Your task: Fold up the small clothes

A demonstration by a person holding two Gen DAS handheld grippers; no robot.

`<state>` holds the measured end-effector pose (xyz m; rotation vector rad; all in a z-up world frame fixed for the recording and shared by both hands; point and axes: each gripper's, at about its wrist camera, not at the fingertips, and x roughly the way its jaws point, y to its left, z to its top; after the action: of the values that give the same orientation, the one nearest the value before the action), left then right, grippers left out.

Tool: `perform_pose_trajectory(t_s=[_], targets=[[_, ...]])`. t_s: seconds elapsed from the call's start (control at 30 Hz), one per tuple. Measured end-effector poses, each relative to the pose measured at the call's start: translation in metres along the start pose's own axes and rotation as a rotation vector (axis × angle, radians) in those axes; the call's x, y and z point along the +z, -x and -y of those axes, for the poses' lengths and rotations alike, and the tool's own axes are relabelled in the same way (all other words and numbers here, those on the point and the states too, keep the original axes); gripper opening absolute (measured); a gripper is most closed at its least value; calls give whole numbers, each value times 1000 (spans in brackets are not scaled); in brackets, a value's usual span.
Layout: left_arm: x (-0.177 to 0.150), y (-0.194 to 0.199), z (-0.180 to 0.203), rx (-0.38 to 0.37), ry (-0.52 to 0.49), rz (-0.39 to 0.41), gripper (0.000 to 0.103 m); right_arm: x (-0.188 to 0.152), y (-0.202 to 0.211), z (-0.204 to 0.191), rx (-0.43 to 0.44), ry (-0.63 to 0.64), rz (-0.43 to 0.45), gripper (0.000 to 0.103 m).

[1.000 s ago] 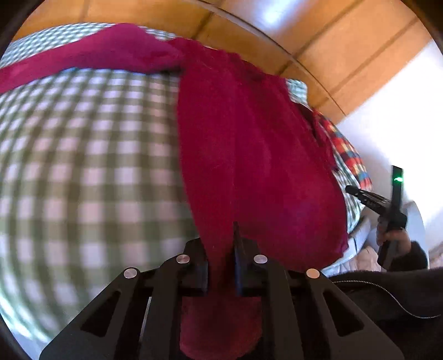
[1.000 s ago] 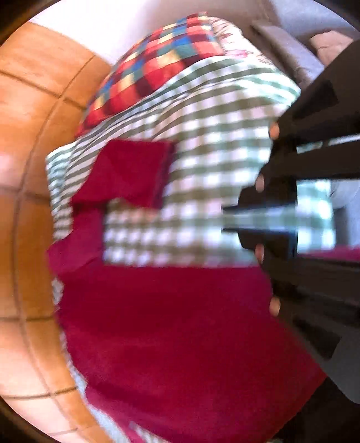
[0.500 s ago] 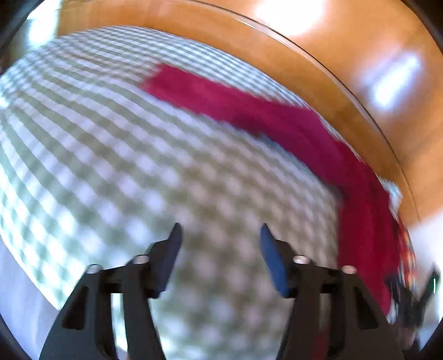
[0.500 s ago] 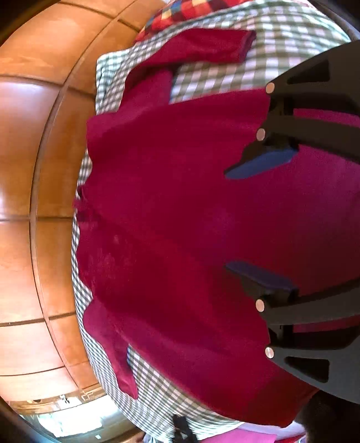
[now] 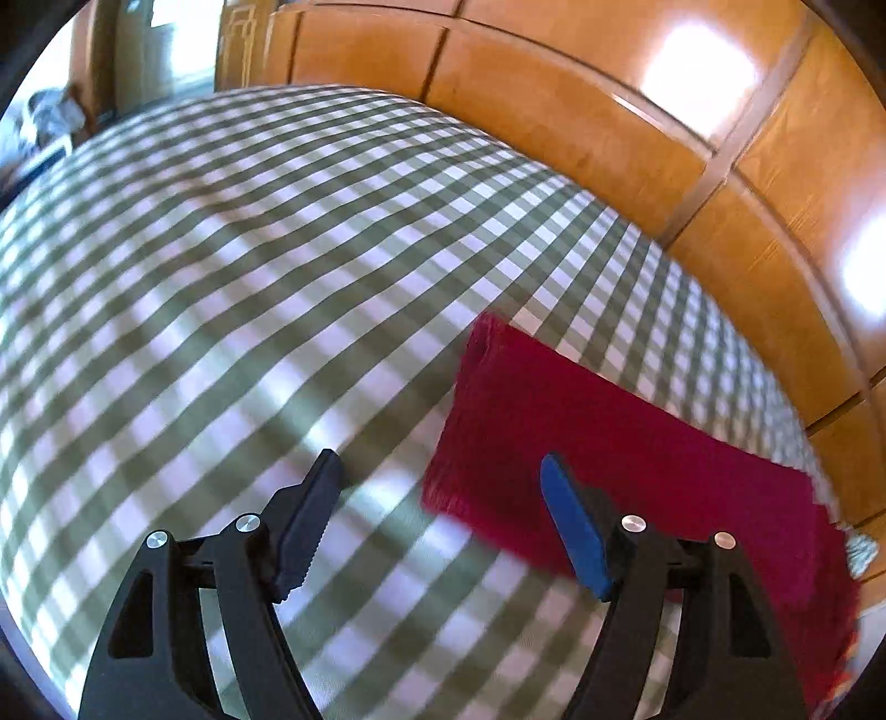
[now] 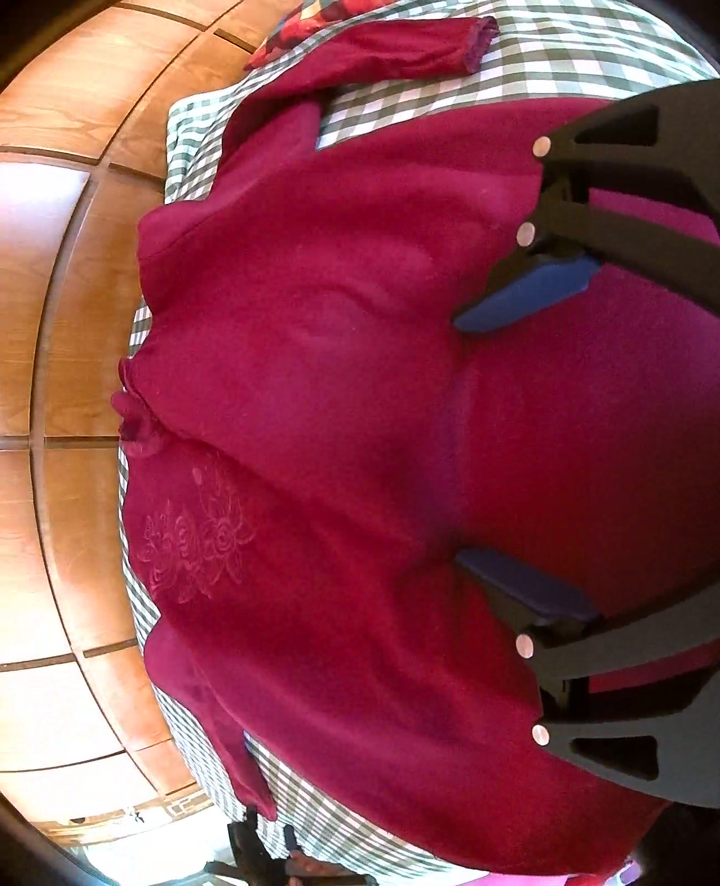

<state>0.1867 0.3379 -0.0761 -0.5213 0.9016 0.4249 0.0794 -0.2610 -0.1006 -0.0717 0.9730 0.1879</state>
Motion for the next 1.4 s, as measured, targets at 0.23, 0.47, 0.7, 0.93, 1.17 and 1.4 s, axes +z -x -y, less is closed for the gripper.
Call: perform_pose_trajectory(t_s=[0.23,0.47,0.7,0.93,1.17,1.4], targets=[[1,14,-1,107,-105,58,3,1,-2,0,-1,0,8,84],[-18,17,-58,225,-66,34,3,0,-4,1,6,4,25,86],[-25,27,-40,336,-26,50,8,2,0,5,40,22,17,86],[-29,80,49,102,-170,231,61,21,25,46,89,-64,55,79],[-81,73,190,-196,-464,167,61,28,48,169,-132,-377,110,75],[-171,64,274,-366,-607,29,61,0,17,214,-371,-312,-40,63]])
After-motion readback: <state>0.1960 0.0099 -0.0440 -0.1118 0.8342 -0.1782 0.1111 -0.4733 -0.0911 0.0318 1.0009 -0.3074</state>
